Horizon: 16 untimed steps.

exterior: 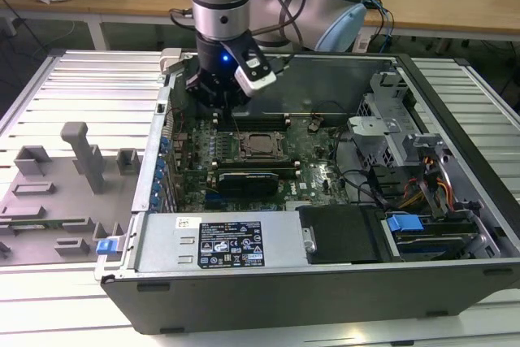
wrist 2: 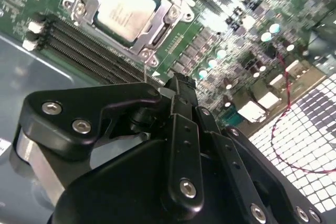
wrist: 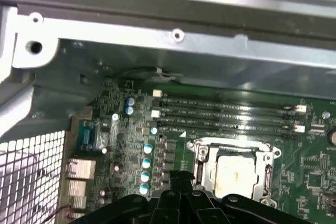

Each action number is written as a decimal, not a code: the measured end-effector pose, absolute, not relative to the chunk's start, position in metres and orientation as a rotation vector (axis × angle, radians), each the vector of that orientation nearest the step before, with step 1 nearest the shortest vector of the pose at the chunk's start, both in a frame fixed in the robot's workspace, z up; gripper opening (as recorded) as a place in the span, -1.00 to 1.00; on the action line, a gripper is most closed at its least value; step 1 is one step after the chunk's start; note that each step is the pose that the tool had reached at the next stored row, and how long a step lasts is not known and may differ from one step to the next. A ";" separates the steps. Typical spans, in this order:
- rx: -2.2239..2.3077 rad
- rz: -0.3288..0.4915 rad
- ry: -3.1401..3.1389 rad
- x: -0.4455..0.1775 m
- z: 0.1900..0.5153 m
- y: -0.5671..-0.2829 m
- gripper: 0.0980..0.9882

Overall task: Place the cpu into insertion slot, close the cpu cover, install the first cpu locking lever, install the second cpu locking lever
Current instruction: 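Install the first cpu locking lever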

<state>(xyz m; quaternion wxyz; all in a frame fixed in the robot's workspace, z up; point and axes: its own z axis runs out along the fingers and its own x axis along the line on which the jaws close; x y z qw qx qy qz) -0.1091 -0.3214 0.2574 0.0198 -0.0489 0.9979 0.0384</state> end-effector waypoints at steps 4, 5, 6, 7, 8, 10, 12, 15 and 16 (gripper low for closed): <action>-0.151 0.158 3.081 -0.114 0.257 -0.321 -0.98; -0.151 0.165 3.076 -0.116 0.257 -0.321 -0.98; -0.151 0.184 3.066 -0.118 0.257 -0.321 -0.98; -0.151 0.196 3.060 -0.119 0.257 -0.321 -0.98; -0.150 0.213 3.053 -0.120 0.257 -0.321 -0.98; -0.150 0.244 3.039 -0.122 0.257 -0.321 -0.98; -0.149 0.274 3.025 -0.124 0.257 -0.321 -0.98; -0.148 0.313 3.010 -0.126 0.257 -0.320 -0.98; -0.147 0.335 3.002 -0.126 0.257 -0.320 -0.98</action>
